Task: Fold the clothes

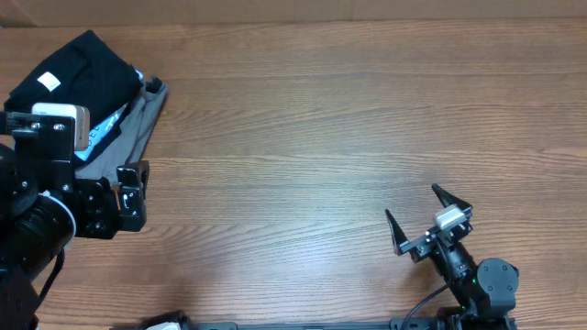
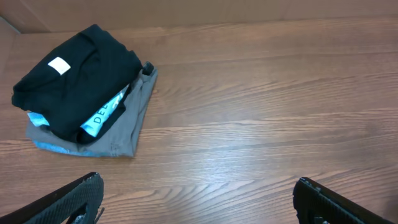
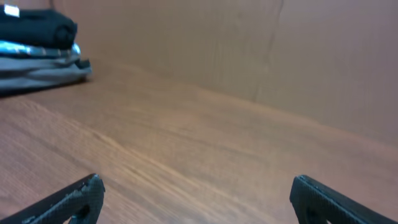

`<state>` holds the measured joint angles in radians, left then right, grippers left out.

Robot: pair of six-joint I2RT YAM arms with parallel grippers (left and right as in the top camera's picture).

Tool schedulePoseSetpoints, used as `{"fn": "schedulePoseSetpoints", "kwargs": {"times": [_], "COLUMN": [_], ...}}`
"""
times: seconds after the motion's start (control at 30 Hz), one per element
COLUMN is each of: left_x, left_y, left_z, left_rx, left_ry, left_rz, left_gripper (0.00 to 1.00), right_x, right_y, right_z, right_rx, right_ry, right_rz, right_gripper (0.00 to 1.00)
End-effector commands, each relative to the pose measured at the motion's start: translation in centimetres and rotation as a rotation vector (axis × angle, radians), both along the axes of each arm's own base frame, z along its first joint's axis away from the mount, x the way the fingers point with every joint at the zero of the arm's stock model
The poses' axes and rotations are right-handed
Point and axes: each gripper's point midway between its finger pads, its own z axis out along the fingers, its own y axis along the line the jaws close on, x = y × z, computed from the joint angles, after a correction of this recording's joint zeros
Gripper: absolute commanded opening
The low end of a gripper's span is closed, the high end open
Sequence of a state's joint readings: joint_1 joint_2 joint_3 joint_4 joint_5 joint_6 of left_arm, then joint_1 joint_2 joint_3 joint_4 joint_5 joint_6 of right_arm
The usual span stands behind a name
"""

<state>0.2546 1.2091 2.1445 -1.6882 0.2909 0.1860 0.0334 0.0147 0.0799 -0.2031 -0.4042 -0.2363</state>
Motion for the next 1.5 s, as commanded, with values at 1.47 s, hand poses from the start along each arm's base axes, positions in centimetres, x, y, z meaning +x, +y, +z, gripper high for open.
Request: {"fn": "schedulePoseSetpoints", "kwargs": {"times": [1.47], "left_x": [1.0], "left_y": [-4.3], "left_z": [-7.1], "left_rx": [0.074], "left_ry": [-0.575], "left_rz": [-0.245], "left_gripper": [1.0], "right_x": [-0.1], "right_y": [0.2], "right_z": [-0.3], "right_rx": [0.005], "right_ry": [-0.003], "right_rz": [0.012], "right_gripper": [1.0]}}
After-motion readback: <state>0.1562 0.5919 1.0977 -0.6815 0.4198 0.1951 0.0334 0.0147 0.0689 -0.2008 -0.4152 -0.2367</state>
